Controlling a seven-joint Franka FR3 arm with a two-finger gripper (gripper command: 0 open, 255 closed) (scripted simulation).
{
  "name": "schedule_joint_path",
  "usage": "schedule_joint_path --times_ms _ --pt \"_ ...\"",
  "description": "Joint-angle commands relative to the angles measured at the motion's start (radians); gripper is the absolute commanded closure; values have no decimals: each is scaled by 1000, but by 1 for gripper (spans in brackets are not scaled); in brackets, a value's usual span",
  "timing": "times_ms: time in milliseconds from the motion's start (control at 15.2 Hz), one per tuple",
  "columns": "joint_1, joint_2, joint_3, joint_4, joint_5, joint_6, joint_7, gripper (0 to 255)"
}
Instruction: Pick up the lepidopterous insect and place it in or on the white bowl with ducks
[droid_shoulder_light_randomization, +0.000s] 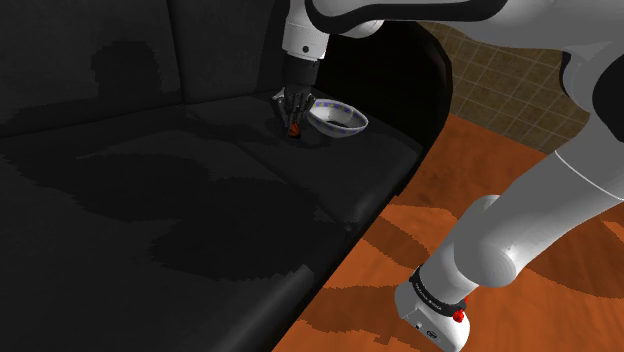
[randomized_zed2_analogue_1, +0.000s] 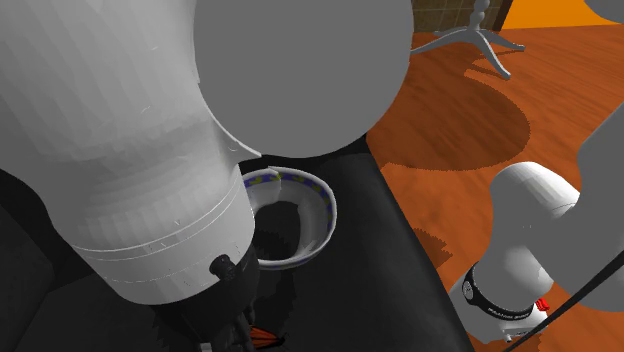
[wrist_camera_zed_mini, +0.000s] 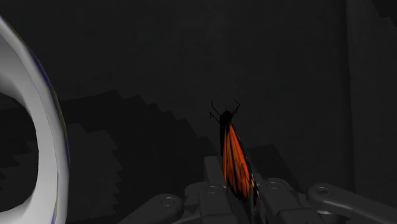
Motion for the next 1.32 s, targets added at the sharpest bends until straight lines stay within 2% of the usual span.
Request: schedule_joint_path --times_ms 0,1254 --pt "0 -1 0 13 0 -13 1 255" --pt "-4 33 -5 305 -10 -272 26 255"
